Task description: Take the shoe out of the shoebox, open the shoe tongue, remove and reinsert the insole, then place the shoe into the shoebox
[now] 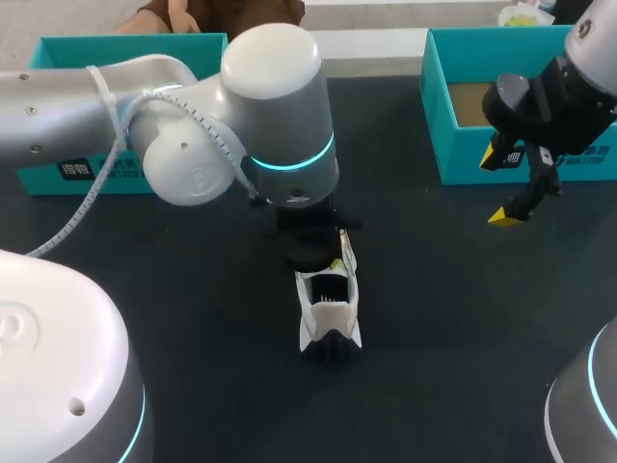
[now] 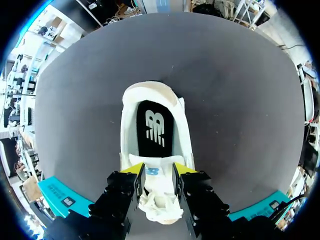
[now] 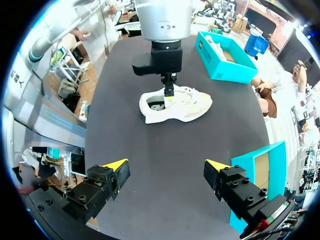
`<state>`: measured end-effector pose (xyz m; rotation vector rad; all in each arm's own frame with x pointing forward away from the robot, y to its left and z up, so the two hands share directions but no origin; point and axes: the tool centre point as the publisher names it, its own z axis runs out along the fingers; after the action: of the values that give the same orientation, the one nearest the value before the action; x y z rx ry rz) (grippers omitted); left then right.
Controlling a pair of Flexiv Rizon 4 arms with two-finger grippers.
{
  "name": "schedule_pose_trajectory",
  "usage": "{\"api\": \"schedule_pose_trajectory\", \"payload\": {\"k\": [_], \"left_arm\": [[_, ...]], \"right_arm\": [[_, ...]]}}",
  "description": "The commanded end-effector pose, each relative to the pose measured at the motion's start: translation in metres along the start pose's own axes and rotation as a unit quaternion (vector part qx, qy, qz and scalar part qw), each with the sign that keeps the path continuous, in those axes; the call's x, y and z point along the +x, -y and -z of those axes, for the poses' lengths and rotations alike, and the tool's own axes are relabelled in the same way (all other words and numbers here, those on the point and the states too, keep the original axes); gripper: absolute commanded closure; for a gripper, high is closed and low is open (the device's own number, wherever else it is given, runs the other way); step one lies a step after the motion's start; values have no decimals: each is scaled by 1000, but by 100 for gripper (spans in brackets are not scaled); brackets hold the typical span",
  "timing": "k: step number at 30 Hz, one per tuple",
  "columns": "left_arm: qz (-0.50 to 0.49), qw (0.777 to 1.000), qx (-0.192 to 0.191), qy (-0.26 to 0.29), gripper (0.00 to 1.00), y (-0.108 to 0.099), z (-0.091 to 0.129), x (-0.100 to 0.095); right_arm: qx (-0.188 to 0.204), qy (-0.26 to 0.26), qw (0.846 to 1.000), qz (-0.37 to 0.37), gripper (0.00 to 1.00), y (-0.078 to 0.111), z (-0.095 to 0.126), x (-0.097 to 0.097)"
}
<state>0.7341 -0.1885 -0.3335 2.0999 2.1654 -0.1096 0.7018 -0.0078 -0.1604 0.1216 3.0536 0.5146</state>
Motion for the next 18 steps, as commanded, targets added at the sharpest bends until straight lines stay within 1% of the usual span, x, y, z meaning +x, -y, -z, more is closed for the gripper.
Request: {"api": "schedule_pose_trajectory", "payload": {"k": [1, 4, 7, 8, 9, 10, 11, 18], "left_arm": [[18, 1000, 9, -4, 64, 0, 1, 0], [40, 999, 15, -6, 64, 0, 9, 3], [66, 998, -6, -3, 58, -3, 26, 8], [83, 996, -20, -8, 56, -5, 31, 9], [114, 993, -19, -11, 53, -8, 35, 10], [148, 989, -23, -13, 35, -11, 40, 12], [167, 986, -2, -18, 0, -13, 45, 14], [167, 986, -2, -18, 0, -13, 45, 14]], "right_arm": [[2, -2, 1000, 0, 0, -1, -1, -2], [2, -2, 1000, 0, 0, -1, -1, -2], [2, -2, 1000, 0, 0, -1, -1, -2], [2, -2, 1000, 0, 0, -1, -1, -2], [2, -2, 1000, 0, 0, -1, -1, -2], [2, -2, 1000, 0, 0, -1, -1, -2], [2, -2, 1000, 0, 0, -1, -1, -2], [2, -2, 1000, 0, 0, -1, -1, -2]]}}
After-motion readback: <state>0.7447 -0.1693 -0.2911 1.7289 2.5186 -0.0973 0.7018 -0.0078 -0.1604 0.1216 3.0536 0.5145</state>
